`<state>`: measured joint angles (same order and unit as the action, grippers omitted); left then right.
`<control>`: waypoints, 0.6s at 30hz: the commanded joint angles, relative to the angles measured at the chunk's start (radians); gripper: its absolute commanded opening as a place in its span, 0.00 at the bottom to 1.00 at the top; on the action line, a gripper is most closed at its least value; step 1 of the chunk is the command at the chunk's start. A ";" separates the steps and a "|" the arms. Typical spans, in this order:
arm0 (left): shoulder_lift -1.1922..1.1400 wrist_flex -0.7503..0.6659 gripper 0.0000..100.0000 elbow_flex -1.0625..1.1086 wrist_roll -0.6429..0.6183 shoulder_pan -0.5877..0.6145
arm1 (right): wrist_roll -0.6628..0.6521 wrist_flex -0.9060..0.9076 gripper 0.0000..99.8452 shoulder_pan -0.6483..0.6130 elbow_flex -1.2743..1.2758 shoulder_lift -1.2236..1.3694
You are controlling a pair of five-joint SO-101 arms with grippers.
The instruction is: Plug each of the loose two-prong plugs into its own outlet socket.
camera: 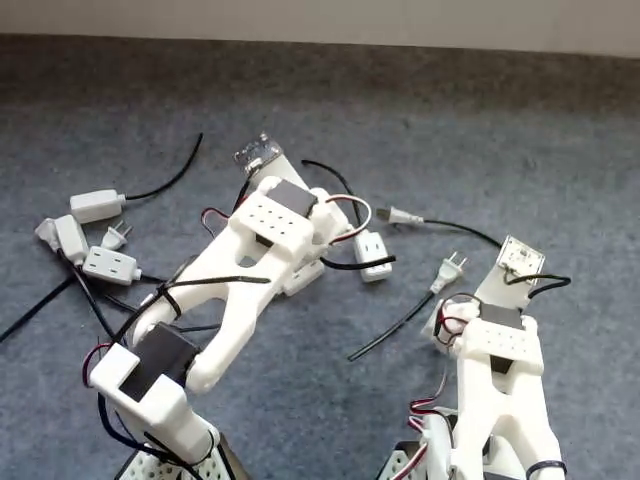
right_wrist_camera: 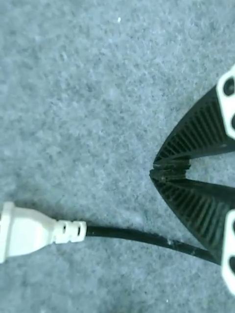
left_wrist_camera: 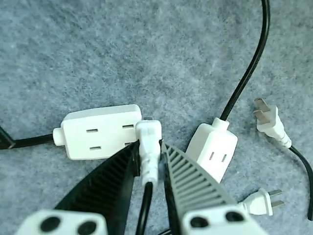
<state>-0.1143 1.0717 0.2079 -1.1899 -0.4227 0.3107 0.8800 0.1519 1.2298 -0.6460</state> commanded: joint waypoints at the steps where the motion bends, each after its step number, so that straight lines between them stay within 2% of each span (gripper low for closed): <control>1: 0.013 0.012 0.01 -0.041 0.000 -0.010 | 0.006 -0.013 0.01 0.007 -0.002 -0.015; 6: 0.077 0.017 0.01 -0.030 0.003 -0.004 | 0.006 -0.013 0.01 0.007 -0.002 -0.015; 12: 0.194 0.087 0.01 0.012 0.003 -0.007 | 0.006 -0.013 0.01 0.007 -0.002 -0.013; 18: 0.147 0.000 0.01 0.097 0.003 -0.005 | 0.006 -0.013 0.01 0.007 -0.002 -0.013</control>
<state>0.0315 1.1086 0.2984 -1.1899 -0.4212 0.3107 0.8800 0.1519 1.2298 -0.6460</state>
